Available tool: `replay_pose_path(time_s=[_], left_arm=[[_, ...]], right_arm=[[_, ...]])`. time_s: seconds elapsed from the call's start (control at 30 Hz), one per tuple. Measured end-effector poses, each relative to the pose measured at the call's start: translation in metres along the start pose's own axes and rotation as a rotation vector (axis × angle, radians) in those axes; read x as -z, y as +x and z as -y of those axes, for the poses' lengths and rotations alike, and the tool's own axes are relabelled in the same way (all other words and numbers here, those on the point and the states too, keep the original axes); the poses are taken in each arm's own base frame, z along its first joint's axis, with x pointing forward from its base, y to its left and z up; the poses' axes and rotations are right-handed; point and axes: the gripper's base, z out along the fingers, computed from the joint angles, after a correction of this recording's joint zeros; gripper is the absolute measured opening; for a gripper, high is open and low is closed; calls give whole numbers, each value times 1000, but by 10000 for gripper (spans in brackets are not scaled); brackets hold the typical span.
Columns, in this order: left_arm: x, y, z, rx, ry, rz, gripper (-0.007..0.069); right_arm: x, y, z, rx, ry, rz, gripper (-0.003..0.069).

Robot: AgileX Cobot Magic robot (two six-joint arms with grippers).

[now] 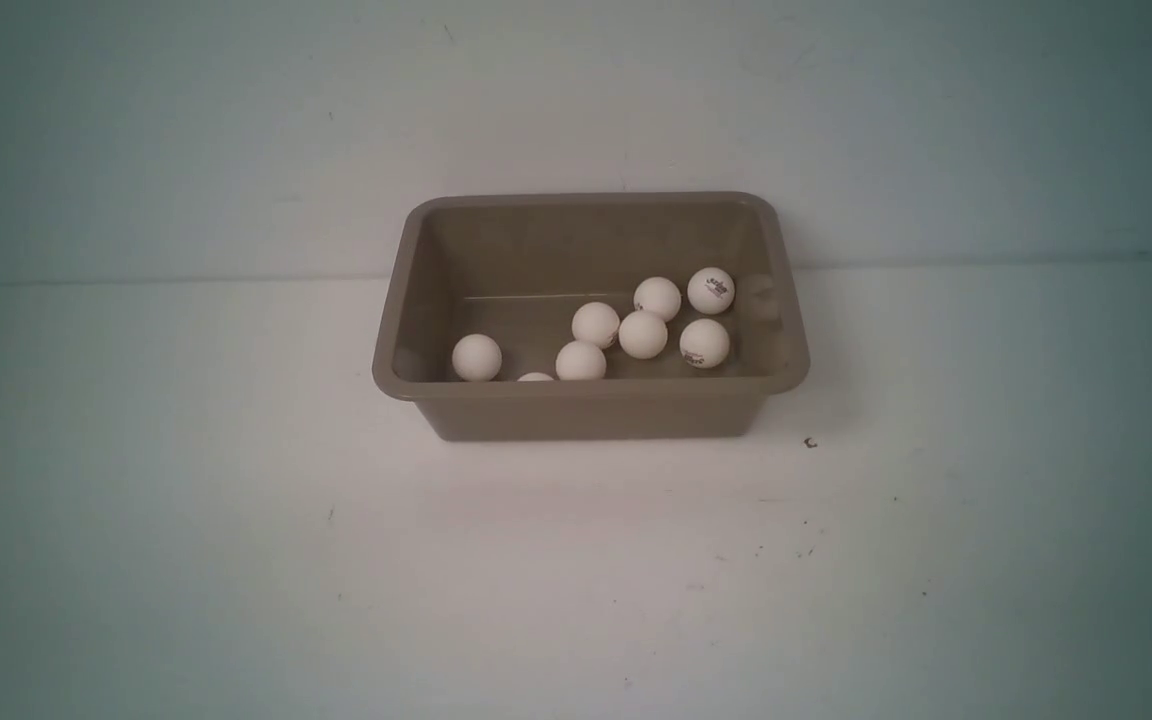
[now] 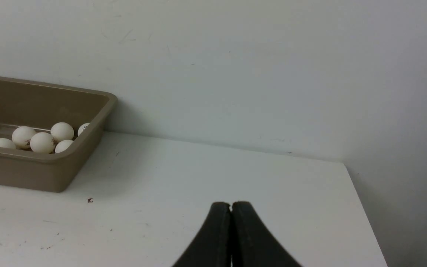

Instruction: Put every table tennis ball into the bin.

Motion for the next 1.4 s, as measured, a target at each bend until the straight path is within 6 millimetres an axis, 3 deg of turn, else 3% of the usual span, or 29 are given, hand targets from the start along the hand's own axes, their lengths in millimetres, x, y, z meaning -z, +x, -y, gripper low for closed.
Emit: replay_pose_path(time_s=[0.13,0.37,0.5,0.67,1.0,1.4], left_arm=[[0,0,0,-31,0,2,-4],[6,-54,-2,-134,-62,192,-4],[6,-58,-2,-140,-65,212,-4],[3,-41,5,-153,23,158,-4],[1,21,10,-120,132,-93,-4],[9,51,11,-239,187,-418,-4]], right_arm=[[0,0,0,0,0,0,-10],[0,0,0,0,0,0,-10],[0,0,0,0,0,0,-10],[0,0,0,0,0,0,-10],[0,0,0,0,0,0,-10],[0,0,0,0,0,0,-10]])
